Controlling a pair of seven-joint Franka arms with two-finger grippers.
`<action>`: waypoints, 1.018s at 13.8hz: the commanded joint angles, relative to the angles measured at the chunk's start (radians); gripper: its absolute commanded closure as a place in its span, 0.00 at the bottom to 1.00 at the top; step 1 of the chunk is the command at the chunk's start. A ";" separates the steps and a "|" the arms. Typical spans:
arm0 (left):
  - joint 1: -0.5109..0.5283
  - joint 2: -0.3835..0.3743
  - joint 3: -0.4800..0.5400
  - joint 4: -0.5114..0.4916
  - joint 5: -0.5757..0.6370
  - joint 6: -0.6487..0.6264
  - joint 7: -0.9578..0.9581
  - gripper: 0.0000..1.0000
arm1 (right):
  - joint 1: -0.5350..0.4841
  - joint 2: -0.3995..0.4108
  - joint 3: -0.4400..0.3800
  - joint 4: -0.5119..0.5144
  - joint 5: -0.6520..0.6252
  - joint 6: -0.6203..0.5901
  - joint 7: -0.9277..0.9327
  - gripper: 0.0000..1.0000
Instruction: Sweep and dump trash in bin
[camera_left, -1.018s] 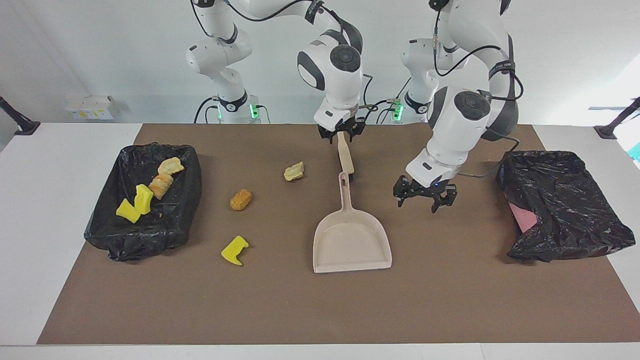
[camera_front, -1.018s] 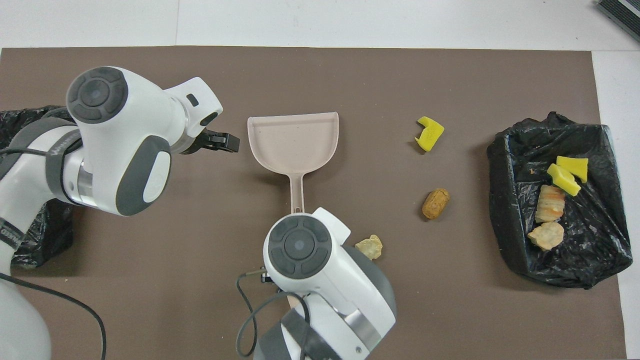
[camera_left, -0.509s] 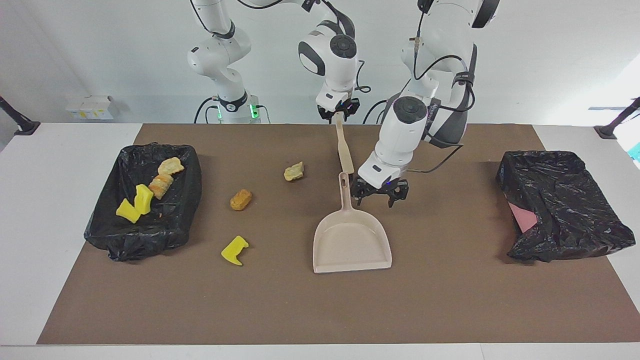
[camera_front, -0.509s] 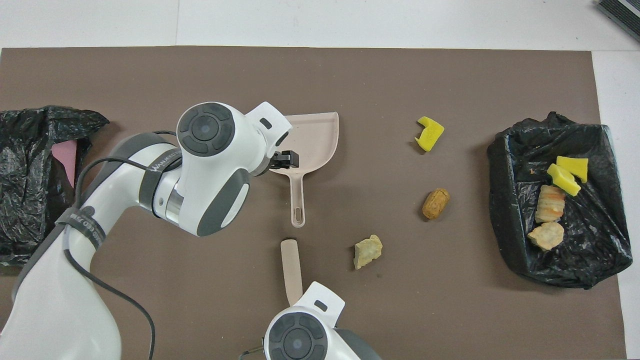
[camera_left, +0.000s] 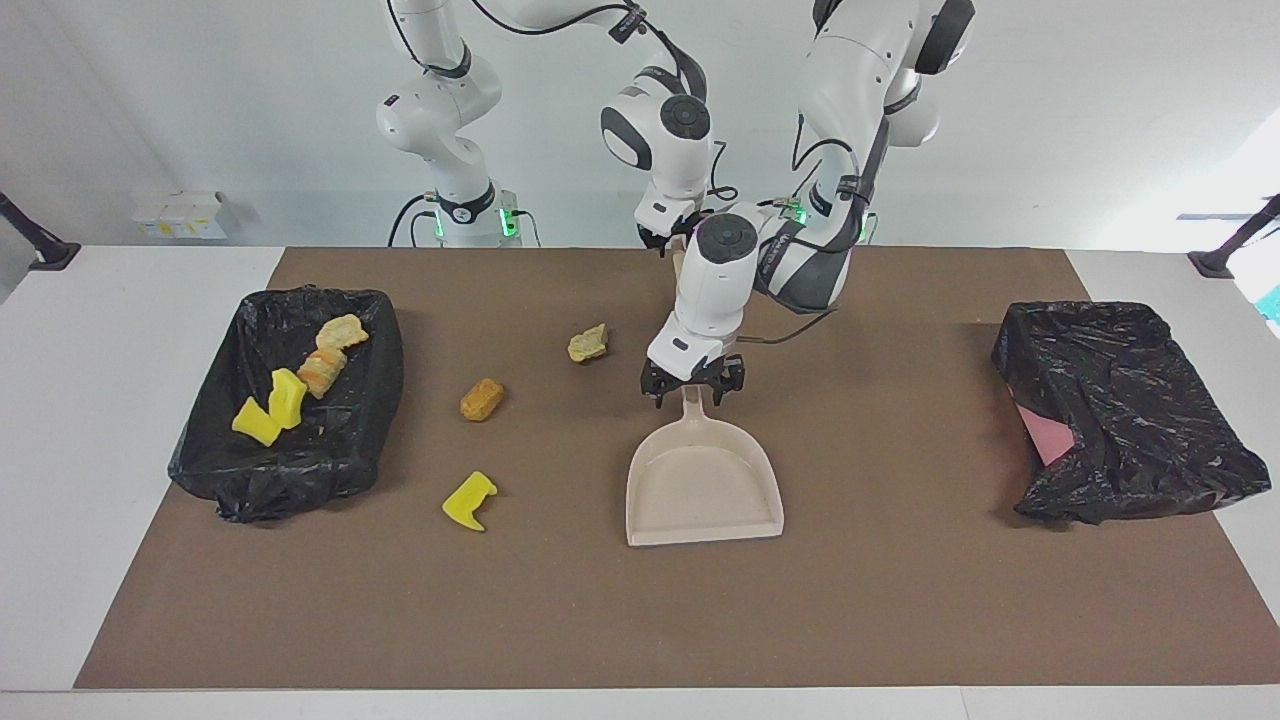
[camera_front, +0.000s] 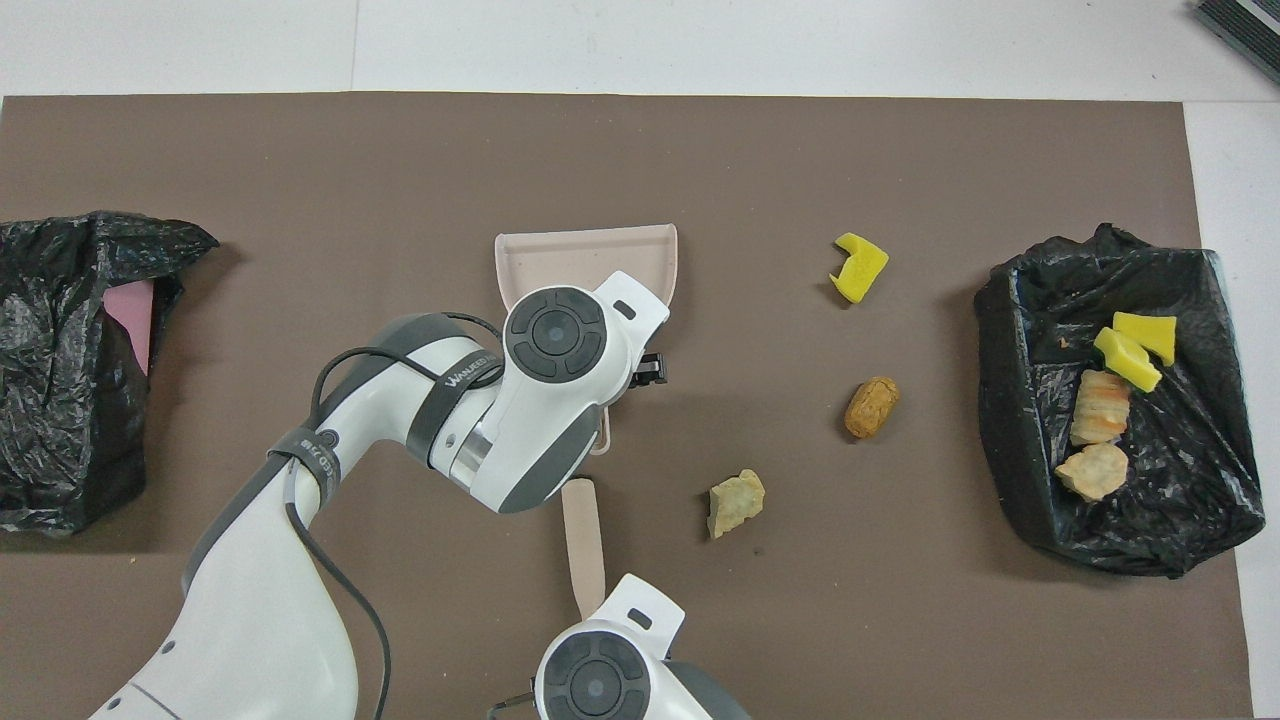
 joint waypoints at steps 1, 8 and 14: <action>-0.016 -0.023 0.012 -0.015 0.025 -0.039 -0.018 0.29 | 0.009 -0.005 -0.003 -0.008 0.023 0.022 0.010 0.52; -0.007 -0.032 0.014 0.000 0.026 -0.086 -0.012 0.79 | 0.001 -0.003 -0.003 -0.011 0.022 0.002 0.008 0.90; 0.008 -0.055 0.018 0.002 0.025 -0.092 -0.003 1.00 | 0.005 -0.054 -0.006 -0.004 0.013 -0.031 0.117 1.00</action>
